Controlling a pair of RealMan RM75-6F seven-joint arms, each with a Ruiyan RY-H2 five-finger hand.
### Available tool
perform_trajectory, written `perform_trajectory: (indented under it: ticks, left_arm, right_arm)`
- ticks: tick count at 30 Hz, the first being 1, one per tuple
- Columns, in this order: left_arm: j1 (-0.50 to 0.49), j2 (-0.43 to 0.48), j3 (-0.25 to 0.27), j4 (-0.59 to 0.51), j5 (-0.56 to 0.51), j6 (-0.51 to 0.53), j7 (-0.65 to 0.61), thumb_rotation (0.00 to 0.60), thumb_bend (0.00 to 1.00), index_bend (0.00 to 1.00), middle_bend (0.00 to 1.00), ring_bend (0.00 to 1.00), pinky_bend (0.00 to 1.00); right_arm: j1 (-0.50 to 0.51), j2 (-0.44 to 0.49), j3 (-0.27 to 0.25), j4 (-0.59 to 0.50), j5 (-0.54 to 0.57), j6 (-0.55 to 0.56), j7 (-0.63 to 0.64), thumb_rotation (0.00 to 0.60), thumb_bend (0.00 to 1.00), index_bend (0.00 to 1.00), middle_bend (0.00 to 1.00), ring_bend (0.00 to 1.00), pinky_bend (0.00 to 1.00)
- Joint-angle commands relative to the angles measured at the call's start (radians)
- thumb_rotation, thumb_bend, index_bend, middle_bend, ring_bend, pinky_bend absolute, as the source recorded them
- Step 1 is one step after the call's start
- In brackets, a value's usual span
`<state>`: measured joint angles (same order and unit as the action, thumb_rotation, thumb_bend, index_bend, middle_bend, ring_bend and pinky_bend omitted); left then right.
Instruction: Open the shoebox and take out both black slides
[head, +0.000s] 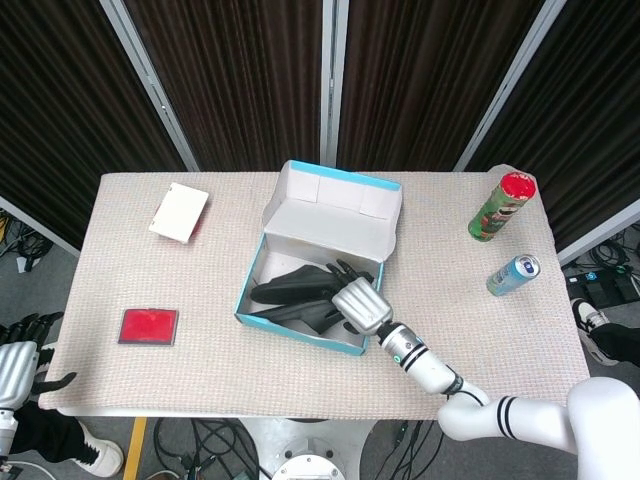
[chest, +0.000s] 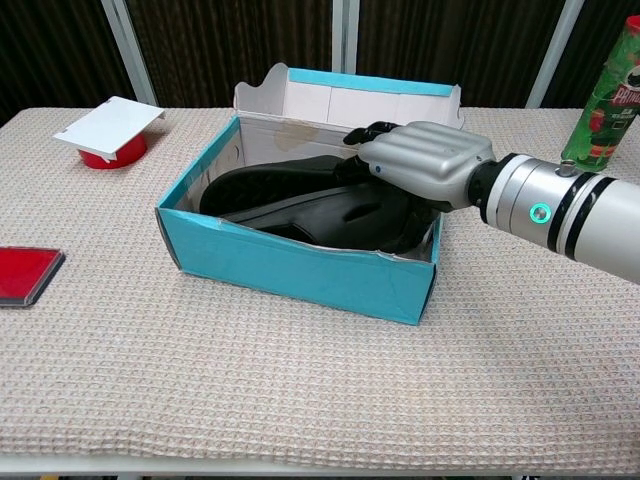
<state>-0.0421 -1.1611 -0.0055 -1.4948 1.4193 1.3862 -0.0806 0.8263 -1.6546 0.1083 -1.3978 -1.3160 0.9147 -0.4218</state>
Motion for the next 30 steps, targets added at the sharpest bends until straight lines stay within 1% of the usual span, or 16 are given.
perform_trajectory:
  ticks: [1, 2, 3, 5, 6, 8, 10, 14, 20, 22, 25, 27, 30]
  left_arm:
    - [-0.001, 0.000, -0.001, 0.000, 0.001, 0.001, -0.001, 0.600, 0.06, 0.15, 0.17, 0.09, 0.14]
    - [0.000, 0.000, -0.001, 0.000, 0.002, 0.002, 0.000, 0.600, 0.06, 0.15, 0.17, 0.09, 0.14]
    - [0.000, 0.001, 0.000, -0.001, 0.003, 0.003, 0.000, 0.600, 0.06, 0.15, 0.17, 0.09, 0.14]
    - [0.000, 0.002, 0.000, -0.003, 0.004, 0.003, 0.001, 0.600, 0.06, 0.15, 0.17, 0.09, 0.14]
    - [0.001, 0.003, 0.001, -0.004, 0.003, 0.004, 0.000, 0.600, 0.06, 0.15, 0.17, 0.09, 0.14]
    - [0.002, 0.004, 0.001, -0.005, 0.002, 0.005, -0.001, 0.600, 0.06, 0.15, 0.17, 0.09, 0.14]
    - [0.002, 0.006, 0.000, -0.009, 0.000, 0.004, 0.002, 0.600, 0.06, 0.15, 0.17, 0.09, 0.14]
    - [0.000, 0.010, -0.001, -0.017, 0.001, 0.004, 0.011, 0.600, 0.06, 0.15, 0.17, 0.09, 0.14]
    - [-0.008, 0.016, -0.008, -0.023, 0.001, 0.002, 0.022, 0.600, 0.06, 0.15, 0.17, 0.09, 0.14]
    - [-0.014, 0.019, -0.012, -0.026, 0.005, 0.001, 0.025, 0.600, 0.06, 0.15, 0.17, 0.09, 0.14]
    - [-0.023, 0.021, -0.017, -0.028, 0.014, 0.002, 0.028, 0.600, 0.06, 0.15, 0.17, 0.09, 0.14]
    - [-0.029, 0.024, -0.019, -0.032, 0.019, 0.002, 0.032, 0.600, 0.06, 0.15, 0.17, 0.09, 0.14]
    - [-0.040, 0.027, -0.023, -0.041, 0.028, 0.000, 0.040, 0.600, 0.06, 0.15, 0.17, 0.09, 0.14]
  right_arm:
    - [0.006, -0.031, 0.001, 0.042, -0.025, 0.022, -0.013, 0.600, 0.22, 0.46, 0.46, 0.06, 0.00]
    - [0.008, -0.039, 0.004, 0.056, -0.034, 0.031, -0.011, 0.600, 0.26, 0.50, 0.48, 0.08, 0.00]
    - [0.011, -0.049, 0.011, 0.076, -0.050, 0.045, -0.002, 0.600, 0.34, 0.57, 0.52, 0.12, 0.00]
    - [0.018, -0.058, 0.020, 0.103, -0.076, 0.064, 0.021, 0.600, 0.41, 0.65, 0.56, 0.17, 0.00]
    - [0.023, -0.060, 0.028, 0.118, -0.090, 0.075, 0.041, 0.600, 0.44, 0.68, 0.58, 0.19, 0.00]
    - [0.031, -0.054, 0.037, 0.129, -0.107, 0.080, 0.073, 0.600, 0.46, 0.71, 0.60, 0.20, 0.00]
    - [0.039, -0.038, 0.051, 0.127, -0.115, 0.080, 0.105, 0.600, 0.47, 0.73, 0.61, 0.21, 0.00]
    - [0.043, 0.002, 0.079, 0.088, -0.114, 0.086, 0.162, 0.600, 0.47, 0.73, 0.61, 0.21, 0.00]
    - [0.009, 0.103, 0.119, -0.029, -0.102, 0.132, 0.276, 0.600, 0.47, 0.73, 0.61, 0.21, 0.00]
    - [-0.021, 0.151, 0.125, -0.072, -0.102, 0.168, 0.316, 0.600, 0.46, 0.73, 0.61, 0.21, 0.00]
    - [-0.087, 0.236, 0.119, -0.141, -0.087, 0.218, 0.378, 0.600, 0.46, 0.73, 0.61, 0.21, 0.00]
    - [-0.142, 0.300, 0.110, -0.192, -0.048, 0.233, 0.438, 0.600, 0.46, 0.73, 0.61, 0.21, 0.00]
    - [-0.213, 0.384, 0.096, -0.247, 0.024, 0.223, 0.547, 0.600, 0.45, 0.72, 0.61, 0.21, 0.00]
